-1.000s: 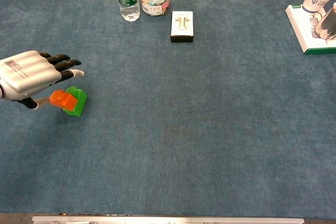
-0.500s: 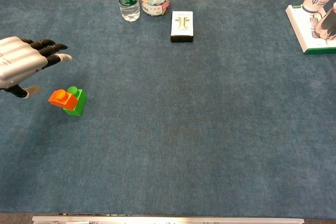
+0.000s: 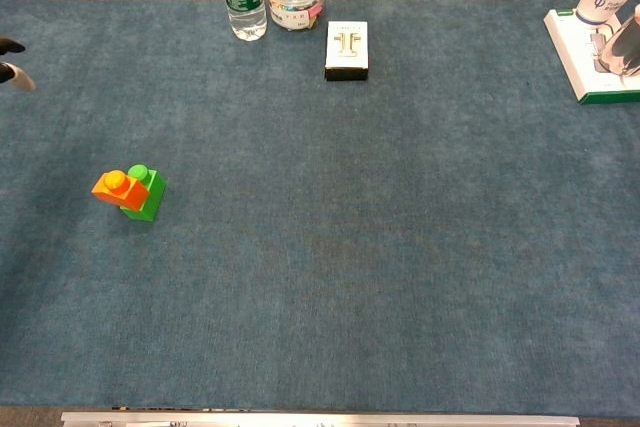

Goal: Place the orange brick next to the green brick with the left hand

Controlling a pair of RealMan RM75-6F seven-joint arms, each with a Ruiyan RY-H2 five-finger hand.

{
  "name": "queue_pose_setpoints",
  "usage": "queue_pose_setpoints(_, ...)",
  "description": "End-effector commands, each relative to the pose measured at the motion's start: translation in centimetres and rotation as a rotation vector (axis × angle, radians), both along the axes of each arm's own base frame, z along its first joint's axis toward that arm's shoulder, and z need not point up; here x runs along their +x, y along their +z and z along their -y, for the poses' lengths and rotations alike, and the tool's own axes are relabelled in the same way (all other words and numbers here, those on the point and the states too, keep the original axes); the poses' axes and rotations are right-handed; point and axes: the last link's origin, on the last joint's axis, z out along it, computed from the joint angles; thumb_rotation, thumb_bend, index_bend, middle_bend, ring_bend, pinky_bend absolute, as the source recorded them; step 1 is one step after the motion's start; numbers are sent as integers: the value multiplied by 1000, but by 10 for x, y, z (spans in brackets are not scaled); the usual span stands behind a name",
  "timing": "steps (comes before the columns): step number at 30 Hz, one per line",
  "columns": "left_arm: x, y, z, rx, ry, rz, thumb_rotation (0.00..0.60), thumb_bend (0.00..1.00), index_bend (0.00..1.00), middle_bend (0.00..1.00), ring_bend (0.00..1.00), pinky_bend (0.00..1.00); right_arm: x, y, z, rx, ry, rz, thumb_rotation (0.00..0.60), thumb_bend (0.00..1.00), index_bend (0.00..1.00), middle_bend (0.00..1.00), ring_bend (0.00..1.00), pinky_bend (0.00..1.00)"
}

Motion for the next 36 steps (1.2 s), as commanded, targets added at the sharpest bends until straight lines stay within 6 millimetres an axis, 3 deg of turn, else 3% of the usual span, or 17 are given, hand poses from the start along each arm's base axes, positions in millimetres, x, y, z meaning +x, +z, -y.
queue_pose_setpoints(1, -8, 9, 7, 40, 1, 37, 600, 353, 267, 101, 64, 267, 0, -1, 0, 1, 2, -2, 600, 435, 632, 548, 418, 462)
queue_pose_setpoints(11, -33, 27, 29, 156, -23, 170, 600, 353, 318, 149, 100, 298, 1, -4, 0, 4, 4, -8, 600, 435, 632, 548, 418, 462)
queue_pose_setpoints(23, -69, 21, 58, 205, -45, 165, 600, 352, 327, 154, 100, 299, 2, -5, -2, 1, 13, -11, 600, 434, 632, 548, 418, 462)
queue_pose_setpoints(36, -78, 28, 61, 270, -55, 234, 600, 353, 345, 168, 100, 300, 1, 2, -7, -22, 10, 3, 600, 433, 632, 548, 418, 462)
